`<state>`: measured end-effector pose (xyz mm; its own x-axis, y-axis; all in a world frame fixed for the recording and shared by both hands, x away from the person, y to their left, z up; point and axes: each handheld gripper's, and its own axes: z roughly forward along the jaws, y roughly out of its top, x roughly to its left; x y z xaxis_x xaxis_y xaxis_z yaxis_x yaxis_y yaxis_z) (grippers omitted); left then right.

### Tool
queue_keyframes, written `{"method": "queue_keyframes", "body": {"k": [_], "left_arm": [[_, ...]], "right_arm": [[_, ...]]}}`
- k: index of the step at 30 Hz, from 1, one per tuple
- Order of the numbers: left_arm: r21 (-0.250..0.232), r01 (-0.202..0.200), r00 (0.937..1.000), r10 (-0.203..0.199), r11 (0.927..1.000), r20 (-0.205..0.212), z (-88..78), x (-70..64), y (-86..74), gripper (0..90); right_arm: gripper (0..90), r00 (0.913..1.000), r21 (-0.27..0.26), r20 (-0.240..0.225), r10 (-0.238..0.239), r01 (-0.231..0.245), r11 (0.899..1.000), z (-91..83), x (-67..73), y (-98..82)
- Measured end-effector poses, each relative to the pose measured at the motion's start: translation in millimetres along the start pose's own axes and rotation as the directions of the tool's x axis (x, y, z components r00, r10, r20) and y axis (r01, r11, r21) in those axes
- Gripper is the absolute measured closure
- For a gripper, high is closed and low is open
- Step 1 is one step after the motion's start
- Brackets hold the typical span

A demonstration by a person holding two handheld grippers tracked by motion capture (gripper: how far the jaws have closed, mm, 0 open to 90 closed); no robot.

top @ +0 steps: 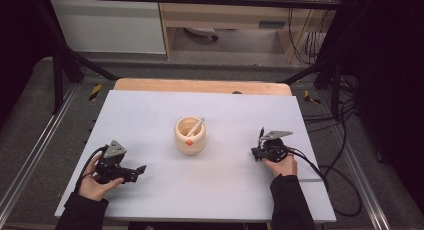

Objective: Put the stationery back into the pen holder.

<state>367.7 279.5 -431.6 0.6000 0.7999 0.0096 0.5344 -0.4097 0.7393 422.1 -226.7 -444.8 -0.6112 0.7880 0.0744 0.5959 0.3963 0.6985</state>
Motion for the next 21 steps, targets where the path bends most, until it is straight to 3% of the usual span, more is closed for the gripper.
{"method": "queue_keyframes", "body": {"k": [21], "left_arm": [[0.004, 0.001, 1.0000, -0.001, 1.0000, -0.002, 0.5, -0.3, -0.2, 2.4]], "right_arm": [[90.0, 1.0000, 0.037, 0.003, -0.005, 0.005, 0.999, -20.8, -9.0, -16.4]]}}
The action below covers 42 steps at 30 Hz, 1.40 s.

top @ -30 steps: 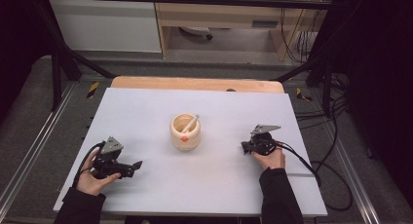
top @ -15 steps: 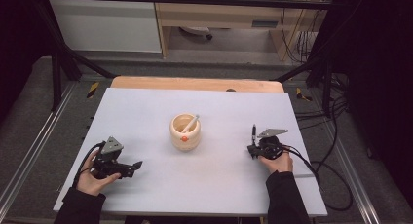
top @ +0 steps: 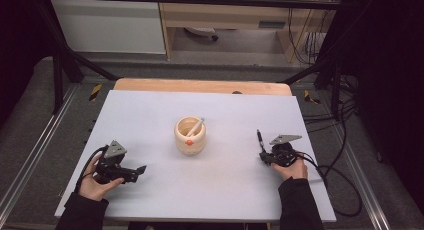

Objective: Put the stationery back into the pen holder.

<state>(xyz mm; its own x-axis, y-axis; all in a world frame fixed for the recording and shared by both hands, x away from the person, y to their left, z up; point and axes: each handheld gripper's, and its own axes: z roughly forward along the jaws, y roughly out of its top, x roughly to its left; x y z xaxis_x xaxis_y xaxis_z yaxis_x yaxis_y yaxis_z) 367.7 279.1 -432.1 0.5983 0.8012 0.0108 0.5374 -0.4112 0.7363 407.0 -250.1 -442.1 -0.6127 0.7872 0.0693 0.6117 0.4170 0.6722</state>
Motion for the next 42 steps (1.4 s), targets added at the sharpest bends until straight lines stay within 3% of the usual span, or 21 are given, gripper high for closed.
{"method": "queue_keyframes", "body": {"k": [9, 15, 18, 21, 29, 33, 42], "left_arm": [[0.004, -0.002, 1.0000, 0.002, 1.0000, 0.001, 0.5, -0.4, 0.1, 2.4], [0.004, -0.003, 1.0000, 0.003, 1.0000, 0.001, 0.3, 0.0, 0.1, 2.4], [0.005, -0.003, 1.0000, 0.003, 1.0000, 0.001, 0.4, 0.1, 0.2, 2.4], [0.005, -0.002, 1.0000, 0.002, 1.0000, 0.002, 0.7, -0.5, 0.2, 2.4], [0.004, 0.000, 1.0000, 0.000, 1.0000, 0.006, 0.2, -0.2, 0.4, 2.4], [0.001, 0.003, 1.0000, -0.003, 1.0000, 0.006, 0.5, 0.1, 0.4, 2.4], [0.006, -0.001, 1.0000, 0.001, 1.0000, 0.006, 1.6, -0.4, 0.3, 2.4]], "right_arm": [[89.8, 0.9998, 0.009, -0.009, -0.017, 0.017, 1.000, -5.0, -1.1, -5.5], [89.0, 0.9998, -0.017, -0.014, -0.011, 0.010, 1.000, -4.5, -1.0, -1.8], [89.8, 1.0000, -0.053, 0.001, -0.010, 0.010, 0.999, -4.8, -3.0, 4.0], [90.0, 0.9990, -0.091, 0.039, 0.022, -0.019, 0.996, -0.1, -10.2, 13.3], [90.0, 0.9847, -0.128, 0.143, 0.100, -0.082, 0.988, 23.6, -37.4, 27.0], [90.0, 0.9862, -0.098, 0.133, 0.100, -0.087, 0.991, 32.6, -41.3, 27.6], [90.0, 0.9916, -0.106, 0.096, 0.088, -0.077, 0.991, 34.0, -37.4, 27.1]]}}
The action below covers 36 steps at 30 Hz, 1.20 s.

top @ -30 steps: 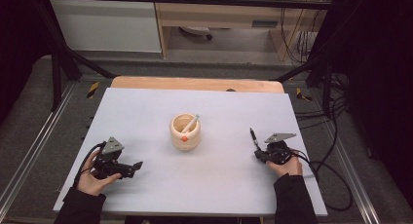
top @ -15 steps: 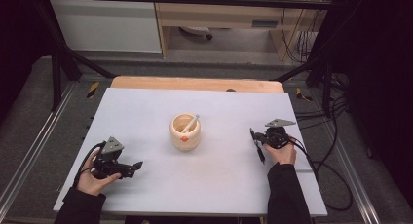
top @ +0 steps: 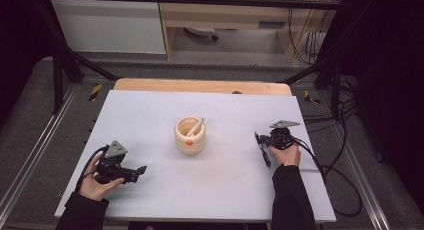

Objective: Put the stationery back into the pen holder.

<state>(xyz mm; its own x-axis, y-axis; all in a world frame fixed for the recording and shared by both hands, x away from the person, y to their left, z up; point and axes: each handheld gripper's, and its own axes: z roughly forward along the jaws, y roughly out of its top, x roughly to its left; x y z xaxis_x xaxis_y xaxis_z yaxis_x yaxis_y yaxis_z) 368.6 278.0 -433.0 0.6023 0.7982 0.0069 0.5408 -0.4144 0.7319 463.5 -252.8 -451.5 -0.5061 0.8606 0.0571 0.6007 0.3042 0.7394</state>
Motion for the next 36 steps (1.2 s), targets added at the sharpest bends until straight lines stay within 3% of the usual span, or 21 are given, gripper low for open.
{"method": "queue_keyframes", "body": {"k": [14, 25, 29, 36], "left_arm": [[-0.001, 0.000, 1.0000, 0.000, 1.0000, 0.000, -0.1, 0.2, 0.0, 2.4], [0.001, -0.001, 1.0000, 0.001, 1.0000, 0.000, -0.1, -0.1, -0.3, 2.4], [0.001, -0.002, 1.0000, 0.002, 1.0000, 0.000, -0.3, 0.6, -0.1, 2.4], [0.005, -0.003, 1.0000, 0.003, 1.0000, 0.000, 0.4, -0.2, -0.1, 2.4]], "right_arm": [[90.0, 0.9987, -0.017, -0.046, -0.021, 0.020, 1.000, -2.1, 6.0, -0.8], [90.0, 0.9990, 0.001, -0.030, -0.034, 0.034, 0.999, 1.9, 5.0, -2.0], [90.0, 0.9977, -0.015, -0.064, -0.023, 0.022, 1.000, 3.0, 5.9, -0.8], [90.0, 0.9927, -0.024, -0.112, -0.046, 0.043, 0.999, 7.2, 11.9, -3.9]]}}
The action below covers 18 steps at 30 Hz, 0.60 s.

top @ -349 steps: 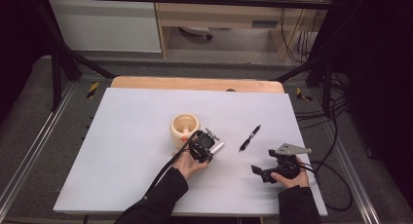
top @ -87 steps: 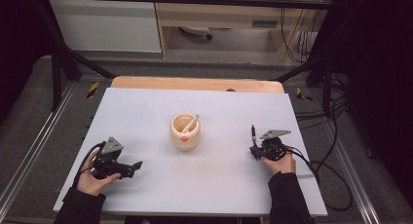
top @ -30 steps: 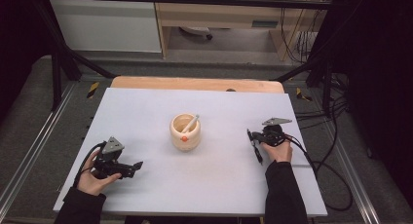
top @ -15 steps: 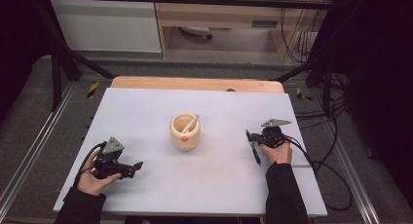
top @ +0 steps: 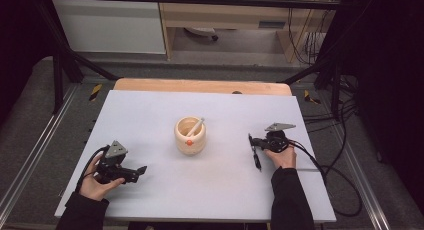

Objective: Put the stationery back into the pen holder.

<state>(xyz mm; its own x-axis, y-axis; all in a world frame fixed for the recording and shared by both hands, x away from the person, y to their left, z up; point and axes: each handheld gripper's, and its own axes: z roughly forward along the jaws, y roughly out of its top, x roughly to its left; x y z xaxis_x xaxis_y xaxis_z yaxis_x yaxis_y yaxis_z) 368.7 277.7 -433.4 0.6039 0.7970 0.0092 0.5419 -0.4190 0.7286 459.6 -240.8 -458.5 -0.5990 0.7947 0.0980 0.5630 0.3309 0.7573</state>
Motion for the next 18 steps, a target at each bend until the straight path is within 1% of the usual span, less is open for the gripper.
{"method": "queue_keyframes", "body": {"k": [2, 6, 8, 10, 11, 12, 15, 16, 17, 18], "left_arm": [[0.001, 0.000, 1.0000, 0.000, 1.0000, -0.001, 0.2, 0.3, -0.1, 2.4], [0.004, -0.003, 1.0000, 0.003, 1.0000, 0.000, 0.5, -0.1, 0.0, 2.4], [0.001, -0.004, 1.0000, 0.004, 1.0000, 0.001, 0.0, -0.3, 0.2, 2.4], [0.001, 0.000, 1.0000, 0.000, 1.0000, 0.001, -0.1, -0.1, 0.1, 2.4], [0.001, 0.000, 1.0000, 0.000, 1.0000, 0.000, 0.0, 0.2, 0.0, 2.4], [0.002, 0.001, 1.0000, -0.001, 1.0000, 0.000, 0.1, 0.3, -0.1, 2.4], [0.003, -0.001, 1.0000, 0.001, 1.0000, 0.002, 0.3, 0.2, -0.1, 2.4], [0.003, -0.001, 1.0000, 0.001, 1.0000, 0.002, 0.3, 0.2, 0.0, 2.4], [0.002, -0.001, 1.0000, 0.001, 1.0000, 0.002, 0.3, 0.2, 0.0, 2.4], [0.002, 0.000, 1.0000, 0.000, 1.0000, 0.002, 0.3, 0.2, 0.0, 2.4]], "right_arm": [[90.0, 0.9999, 0.002, -0.013, 0.002, -0.002, 1.000, -0.1, 1.9, -0.5], [90.0, 0.9999, -0.003, -0.012, -0.008, 0.008, 1.000, -0.3, 2.5, -1.1], [83.9, 1.0000, -0.009, 0.006, -0.003, 0.003, 1.000, -2.7, 2.0, -0.4], [76.8, 1.0000, -0.009, -0.001, 0.008, -0.008, 1.000, -7.7, 2.5, 1.0], [73.1, 0.9999, -0.004, 0.007, 0.009, -0.009, 1.000, -10.8, 3.0, 1.5], [67.5, 0.9999, 0.007, 0.011, 0.009, -0.009, 1.000, -13.2, 3.0, 1.7], [51.7, 0.9980, 0.058, 0.010, 0.062, -0.062, 0.996, -21.2, 5.5, 1.5], [46.7, 0.9977, 0.071, 0.021, 0.065, -0.066, 0.995, -24.1, 6.4, 1.6], [43.6, 0.9974, 0.088, 0.039, 0.060, -0.063, 0.994, -26.0, 8.5, 3.0], [41.9, 0.9980, 0.108, 0.048, 0.041, -0.046, 0.993, -28.0, 11.5, 5.3]]}}
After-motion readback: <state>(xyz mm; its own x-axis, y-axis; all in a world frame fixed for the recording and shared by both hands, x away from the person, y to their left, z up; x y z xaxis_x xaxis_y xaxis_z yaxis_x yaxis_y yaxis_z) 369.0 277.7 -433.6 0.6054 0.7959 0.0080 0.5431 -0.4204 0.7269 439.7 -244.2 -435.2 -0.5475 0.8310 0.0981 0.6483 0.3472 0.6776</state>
